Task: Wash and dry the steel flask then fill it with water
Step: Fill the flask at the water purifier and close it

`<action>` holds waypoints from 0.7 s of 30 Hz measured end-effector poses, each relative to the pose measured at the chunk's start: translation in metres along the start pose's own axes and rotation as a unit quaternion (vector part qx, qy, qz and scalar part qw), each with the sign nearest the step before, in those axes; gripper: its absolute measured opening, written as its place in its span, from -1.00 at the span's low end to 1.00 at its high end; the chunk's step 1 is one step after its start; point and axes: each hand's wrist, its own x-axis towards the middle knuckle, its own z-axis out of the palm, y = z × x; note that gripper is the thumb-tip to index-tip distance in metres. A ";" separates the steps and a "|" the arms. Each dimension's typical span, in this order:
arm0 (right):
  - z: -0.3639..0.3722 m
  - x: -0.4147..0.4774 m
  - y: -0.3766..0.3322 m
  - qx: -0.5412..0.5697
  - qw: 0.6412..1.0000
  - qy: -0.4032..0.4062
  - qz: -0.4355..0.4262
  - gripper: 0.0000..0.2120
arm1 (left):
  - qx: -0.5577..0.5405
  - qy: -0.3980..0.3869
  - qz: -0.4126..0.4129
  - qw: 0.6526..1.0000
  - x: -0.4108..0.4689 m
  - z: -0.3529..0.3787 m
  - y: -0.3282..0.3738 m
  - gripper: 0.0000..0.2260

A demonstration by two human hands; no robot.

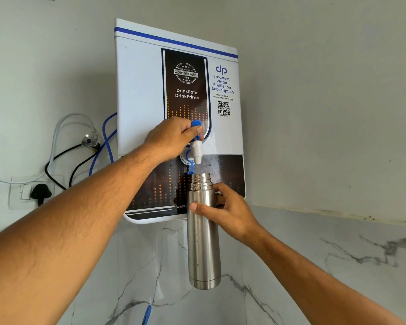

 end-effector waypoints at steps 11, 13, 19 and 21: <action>0.001 0.001 0.002 0.002 1.000 0.003 -0.003 -0.38 | 0.004 0.002 -0.001 1.000 0.000 0.001 0.000 -0.68; 0.001 0.000 0.002 0.000 1.000 0.004 -0.003 -0.39 | 0.007 0.003 0.000 1.000 0.000 0.001 0.000 -0.68; 0.001 0.000 0.001 -0.005 1.000 0.003 -0.002 -0.41 | 0.006 0.006 -0.001 1.000 0.001 0.001 -0.001 -0.68; 0.001 0.000 0.001 -0.005 1.000 0.002 0.000 -0.39 | 0.007 0.007 -0.001 1.000 0.001 0.001 -0.001 -0.68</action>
